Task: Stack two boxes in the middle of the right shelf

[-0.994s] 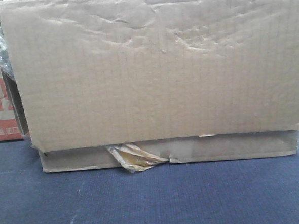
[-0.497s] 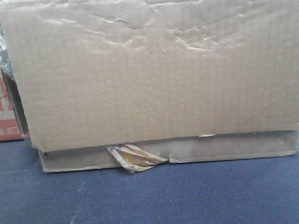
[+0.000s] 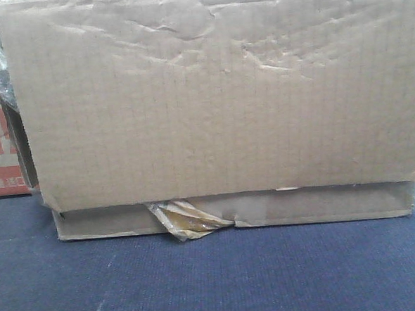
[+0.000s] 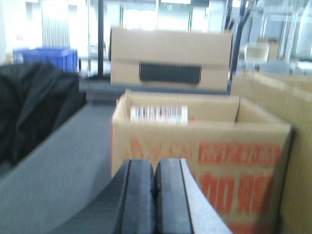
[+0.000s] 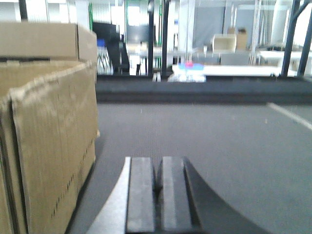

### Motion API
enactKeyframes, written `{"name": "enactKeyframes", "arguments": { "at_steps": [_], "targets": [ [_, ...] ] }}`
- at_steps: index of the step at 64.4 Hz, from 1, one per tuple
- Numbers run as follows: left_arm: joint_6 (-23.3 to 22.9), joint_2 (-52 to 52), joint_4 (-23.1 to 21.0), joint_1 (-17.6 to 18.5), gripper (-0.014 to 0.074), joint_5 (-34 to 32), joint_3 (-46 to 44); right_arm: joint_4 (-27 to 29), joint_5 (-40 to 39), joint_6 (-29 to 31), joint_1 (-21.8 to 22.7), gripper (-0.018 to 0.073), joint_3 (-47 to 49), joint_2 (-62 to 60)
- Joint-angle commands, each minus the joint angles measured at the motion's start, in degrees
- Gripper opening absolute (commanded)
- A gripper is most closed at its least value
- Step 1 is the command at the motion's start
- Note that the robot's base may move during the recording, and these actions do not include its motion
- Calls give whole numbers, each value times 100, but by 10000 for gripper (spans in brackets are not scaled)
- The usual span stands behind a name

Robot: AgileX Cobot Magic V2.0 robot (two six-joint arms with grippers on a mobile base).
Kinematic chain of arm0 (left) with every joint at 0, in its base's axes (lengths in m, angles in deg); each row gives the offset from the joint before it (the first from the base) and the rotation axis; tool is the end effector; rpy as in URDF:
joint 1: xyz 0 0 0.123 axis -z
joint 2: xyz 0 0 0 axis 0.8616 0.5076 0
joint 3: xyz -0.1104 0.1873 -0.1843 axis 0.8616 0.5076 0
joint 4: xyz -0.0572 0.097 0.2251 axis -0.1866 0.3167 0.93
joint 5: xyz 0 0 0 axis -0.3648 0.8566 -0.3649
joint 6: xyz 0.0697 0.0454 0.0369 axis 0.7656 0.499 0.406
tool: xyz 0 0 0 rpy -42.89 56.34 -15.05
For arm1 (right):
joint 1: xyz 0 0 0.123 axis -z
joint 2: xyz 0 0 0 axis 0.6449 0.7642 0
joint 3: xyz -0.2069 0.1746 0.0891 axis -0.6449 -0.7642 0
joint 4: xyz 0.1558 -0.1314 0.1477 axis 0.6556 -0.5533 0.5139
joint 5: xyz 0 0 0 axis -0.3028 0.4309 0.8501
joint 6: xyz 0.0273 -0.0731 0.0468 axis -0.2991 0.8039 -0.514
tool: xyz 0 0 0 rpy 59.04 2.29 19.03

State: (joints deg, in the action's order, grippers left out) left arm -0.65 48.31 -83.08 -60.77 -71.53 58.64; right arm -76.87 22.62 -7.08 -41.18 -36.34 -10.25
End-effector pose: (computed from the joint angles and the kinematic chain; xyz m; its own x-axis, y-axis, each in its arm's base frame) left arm 0.0557 0.0011 0.2195 0.1617 -0.0226 -0.9866 -0.0179 0.9995 -0.0258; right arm 0.0560 0.0007 0.2171 0.1278 0.0399 -0.9910 -0.0185 0.9991 0.0379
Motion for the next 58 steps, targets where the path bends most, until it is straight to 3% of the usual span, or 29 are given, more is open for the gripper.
{"name": "enactKeyframes", "arguments": {
  "at_steps": [1,9,22,27,35,41,50,58],
  "targets": [
    [-13,-23,0,32,-111,-677,-15,-11,-351,5,-13,-154,105,-18],
    [-13,-23,0,32,-111,-394,-736,-11,-187,5,-13,-154,937,-18],
    [-13,488,0,32,-106,1518,-2793,-11,401,5,-13,-149,2383,385],
    [-13,954,33,32,-53,2235,-3576,-11,868,5,-13,-110,2963,852],
    [-13,1812,60,32,143,2801,-4579,-11,921,5,-13,65,3601,1731],
    [-13,2510,60,32,337,3133,-5050,-11,943,5,-13,294,3998,2374],
    [-13,3392,60,32,501,3345,-5455,-11,1065,5,-13,575,4282,3128],
    [-13,4083,134,231,563,3378,-5734,-11,957,5,-13,570,4282,3391]
  ]
}}
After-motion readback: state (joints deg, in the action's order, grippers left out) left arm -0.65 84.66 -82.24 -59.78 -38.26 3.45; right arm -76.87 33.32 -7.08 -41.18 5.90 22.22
